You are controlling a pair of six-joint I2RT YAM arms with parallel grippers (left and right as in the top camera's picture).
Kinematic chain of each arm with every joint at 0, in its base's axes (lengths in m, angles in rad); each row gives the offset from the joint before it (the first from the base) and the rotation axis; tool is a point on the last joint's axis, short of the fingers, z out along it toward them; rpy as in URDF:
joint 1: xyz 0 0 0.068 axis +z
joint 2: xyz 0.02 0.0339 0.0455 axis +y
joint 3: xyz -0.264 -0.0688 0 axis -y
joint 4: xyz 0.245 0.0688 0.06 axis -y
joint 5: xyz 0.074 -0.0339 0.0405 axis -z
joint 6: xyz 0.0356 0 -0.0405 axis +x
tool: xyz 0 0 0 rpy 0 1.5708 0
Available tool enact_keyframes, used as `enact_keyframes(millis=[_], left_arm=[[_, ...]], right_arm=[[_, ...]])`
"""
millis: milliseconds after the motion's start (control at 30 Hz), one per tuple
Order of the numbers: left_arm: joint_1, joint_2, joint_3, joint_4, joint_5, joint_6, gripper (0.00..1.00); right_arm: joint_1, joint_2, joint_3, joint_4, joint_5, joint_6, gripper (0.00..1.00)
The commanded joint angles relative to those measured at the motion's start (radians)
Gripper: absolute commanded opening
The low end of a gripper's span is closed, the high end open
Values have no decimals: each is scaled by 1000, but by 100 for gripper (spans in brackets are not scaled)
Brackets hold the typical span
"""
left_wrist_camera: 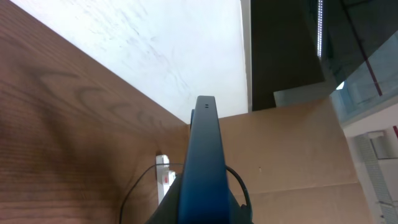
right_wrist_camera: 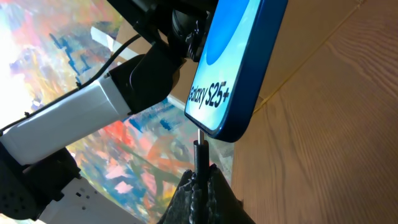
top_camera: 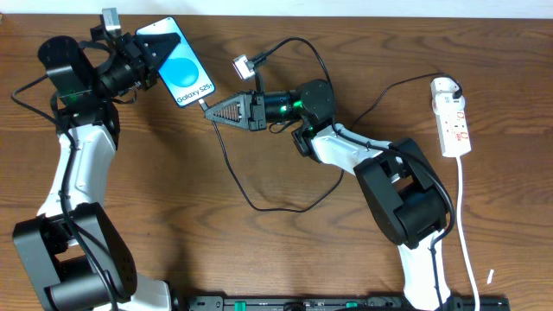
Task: Plug charger to phone and switch on socket
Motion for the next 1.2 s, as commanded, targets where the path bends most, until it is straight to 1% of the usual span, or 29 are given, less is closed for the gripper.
enact_keyframes(millis=[0, 767, 1167], left_arm=[[-6, -17, 14, 8, 11, -9, 7], [-25, -17, 14, 9, 17, -8, 8], [-25, -17, 14, 9, 29, 23, 7]], right_arm=[[8, 1, 6, 3, 27, 5, 1], [8, 1, 5, 3, 28, 5, 1], [5, 0, 6, 4, 67, 100, 1]])
